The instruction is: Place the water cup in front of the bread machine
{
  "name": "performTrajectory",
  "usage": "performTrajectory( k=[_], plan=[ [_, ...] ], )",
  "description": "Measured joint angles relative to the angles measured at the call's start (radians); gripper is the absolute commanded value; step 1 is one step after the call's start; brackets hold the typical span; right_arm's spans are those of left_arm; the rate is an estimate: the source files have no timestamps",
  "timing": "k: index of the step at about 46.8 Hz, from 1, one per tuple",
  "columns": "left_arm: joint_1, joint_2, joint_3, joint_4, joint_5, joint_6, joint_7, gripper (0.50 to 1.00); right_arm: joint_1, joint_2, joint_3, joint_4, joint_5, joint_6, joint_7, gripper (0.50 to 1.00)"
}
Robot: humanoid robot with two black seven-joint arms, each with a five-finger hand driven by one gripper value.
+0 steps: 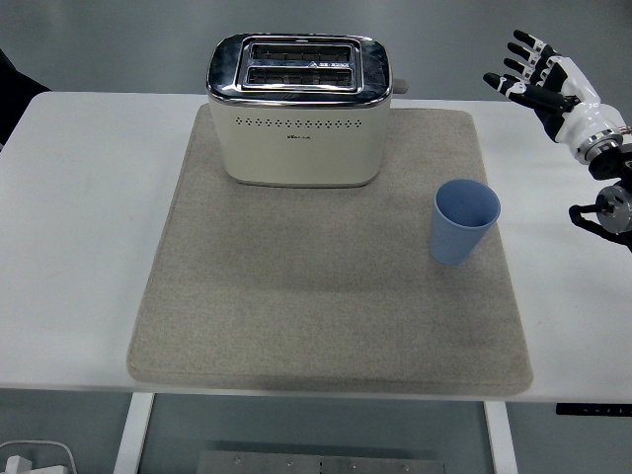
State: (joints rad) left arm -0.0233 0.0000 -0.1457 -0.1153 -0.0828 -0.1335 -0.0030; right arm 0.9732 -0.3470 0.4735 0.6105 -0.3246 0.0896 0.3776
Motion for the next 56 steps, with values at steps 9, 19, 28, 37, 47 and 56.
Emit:
performTrajectory(
  k=[9,19,28,37,47,56],
  plan=[
    [0.0,0.0,0.0,0.0,0.0,0.0,0.0,1.0,-0.01,-0.011,-0.015,0.012,-0.004,-0.004,0.001,0.938],
    [0.0,0.0,0.0,0.0,0.0,0.0,0.0,1.0,-0.034,-0.083,-0.024,0.083,-0.019,0.007,0.008,0.936],
    [0.0,0.0,0.0,0.0,0.0,0.0,0.0,1.0,-0.117,-0.236,-0.047,0.264,-0.093,0.006,0.029,0.936],
    [0.0,0.0,0.0,0.0,0.0,0.0,0.0,1.0,-0.196,-0.347,-0.047,0.322,-0.144,0.045,0.08,0.936],
    [0.0,0.0,0.0,0.0,0.0,0.0,0.0,1.0,-0.28,-0.434,-0.046,0.371,-0.173,0.106,0.166,0.936],
    [0.0,0.0,0.0,0.0,0.0,0.0,0.0,1.0,-0.33,-0.47,-0.046,0.395,-0.283,0.111,0.232,0.936]
  ],
)
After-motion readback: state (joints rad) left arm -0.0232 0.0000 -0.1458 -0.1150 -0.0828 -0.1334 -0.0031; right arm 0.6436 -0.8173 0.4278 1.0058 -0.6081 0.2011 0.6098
